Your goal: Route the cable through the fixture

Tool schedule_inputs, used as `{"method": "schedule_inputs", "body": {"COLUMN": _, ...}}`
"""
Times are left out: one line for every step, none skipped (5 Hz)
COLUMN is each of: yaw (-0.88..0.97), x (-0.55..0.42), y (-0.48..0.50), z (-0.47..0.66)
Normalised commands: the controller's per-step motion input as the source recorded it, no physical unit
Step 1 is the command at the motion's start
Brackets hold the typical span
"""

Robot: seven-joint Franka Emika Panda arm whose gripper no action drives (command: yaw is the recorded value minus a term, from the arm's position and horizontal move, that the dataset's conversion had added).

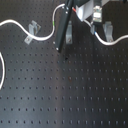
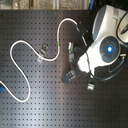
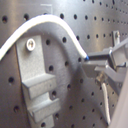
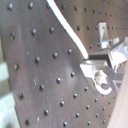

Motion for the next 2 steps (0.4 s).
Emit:
{"method": "schedule_inputs", "body": {"yaw": -0.29, "x": 0.099, "y": -0.236, "z": -0.45}}
{"method": "schedule_inputs", "body": {"yaw": -0.32, "x": 0.01, "y": -0.259, "z": -0.25}}
